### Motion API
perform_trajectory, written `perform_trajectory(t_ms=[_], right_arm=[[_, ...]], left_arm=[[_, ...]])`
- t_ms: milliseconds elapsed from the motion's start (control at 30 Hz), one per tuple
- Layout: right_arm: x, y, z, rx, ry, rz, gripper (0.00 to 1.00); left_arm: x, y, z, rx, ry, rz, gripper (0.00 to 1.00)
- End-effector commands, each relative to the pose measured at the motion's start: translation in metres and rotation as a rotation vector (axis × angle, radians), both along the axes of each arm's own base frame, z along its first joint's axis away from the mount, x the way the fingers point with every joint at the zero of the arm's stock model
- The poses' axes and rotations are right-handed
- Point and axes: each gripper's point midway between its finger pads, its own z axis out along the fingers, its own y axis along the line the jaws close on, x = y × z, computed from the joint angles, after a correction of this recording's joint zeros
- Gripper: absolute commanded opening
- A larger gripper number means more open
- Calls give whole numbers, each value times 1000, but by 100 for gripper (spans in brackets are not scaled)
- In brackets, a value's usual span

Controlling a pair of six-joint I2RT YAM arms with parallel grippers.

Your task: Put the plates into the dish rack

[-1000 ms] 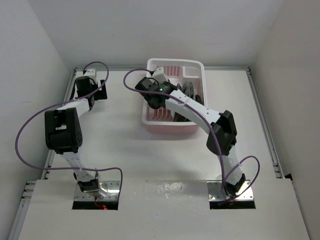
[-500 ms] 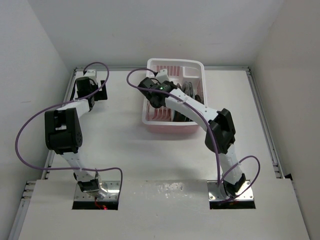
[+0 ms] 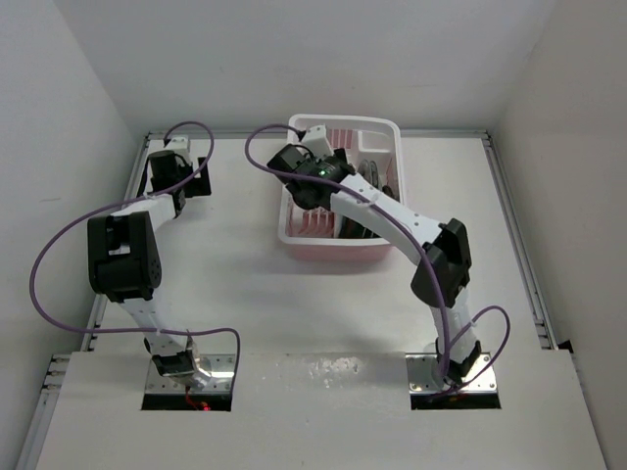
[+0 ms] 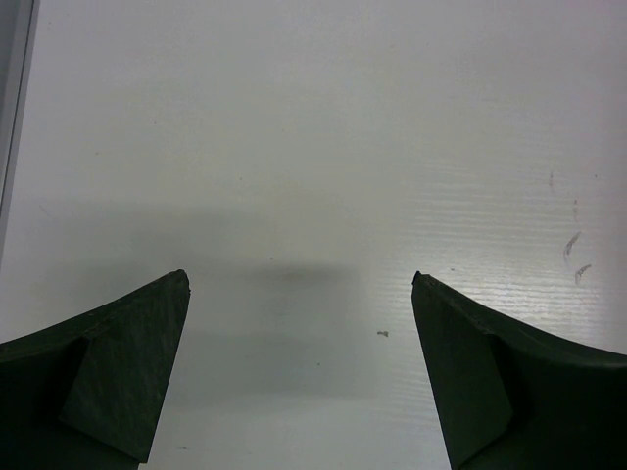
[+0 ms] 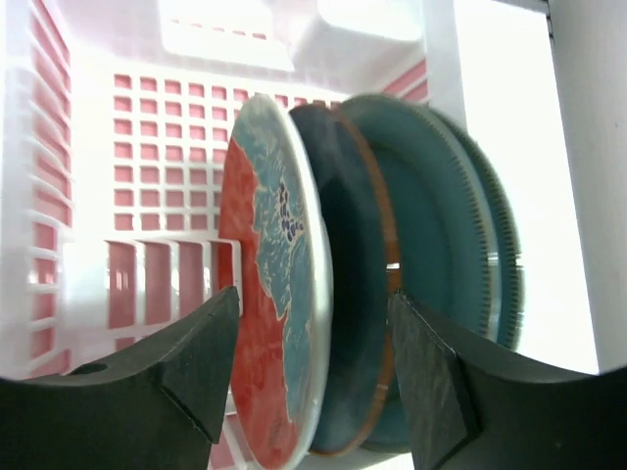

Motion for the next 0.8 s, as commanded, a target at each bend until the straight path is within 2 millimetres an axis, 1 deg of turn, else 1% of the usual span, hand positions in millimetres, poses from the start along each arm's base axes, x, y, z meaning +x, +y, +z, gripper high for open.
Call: perform_trajectory(t_ms=[0,33,67,100,133,167,200,233,267,300,333,367,400,433,467,500,533,567,600,633,667,700,733,767], right_arm=[[4,0,57,105,-124,13,61],[0,0,65,118,-125,40,63],[0,2,67,131,-128,52,63],[2,8,65,153,-134,76,65],[-1,11,75,193,-142,105,66],[1,15,80,204,-155,131,67],[0,22,84,247,-155,169,71],[-2,22,89,260,-162,182,72],[0,22,95,267,-174,200,74],[-2,25,99,302,-168,233,78],[-2,20,103,322,-169,238,80],[-5,15,111,361,-178,235,81],[-7,14,106,412,-116,279,87],[-6,-5,116,505,-125,224,90],[-9,-9,113,542,-77,254,92],[-4,-55,99,588,-24,109,95],[-8,-71,80,635,11,11,95],[-22,-95,98,681,-26,-22,95],[-26,-108,95,720,-37,-78,95],[-31,-153,89,746,-64,-183,95],[-41,-168,70,749,-33,-235,95],[-50,-201,64,778,-55,-327,95],[-60,-209,70,828,-70,-341,96],[-69,-246,52,837,-61,-458,96]], left_arm=[[5,1,33,8,-92,-10,100],[5,0,33,12,-92,-22,100],[5,-1,33,12,-92,-22,100],[5,-1,38,14,-101,-22,100],[5,-6,38,20,-101,-45,100],[5,-6,42,22,-109,-45,100],[5,-6,42,30,-109,-49,100],[6,-13,43,32,-109,-74,100],[7,-13,49,35,-127,-75,100],[8,-20,49,38,-128,-100,100],[8,-20,56,41,-147,-100,100],[9,-26,56,47,-148,-124,100],[9,-32,62,49,-160,-135,100],[10,-38,64,59,-169,-153,100],[10,-42,70,71,-179,-167,100],[12,-42,72,73,-191,-166,100],[11,-49,79,82,-203,-183,100],[9,-57,81,81,-209,-198,100],[8,-57,86,83,-218,-198,100],[6,-64,87,92,-215,-218,100],[4,-64,90,92,-214,-218,100],[1,-71,94,91,-216,-232,100],[-1,-78,90,99,-198,-252,100],[-6,-77,91,108,-183,-258,100]])
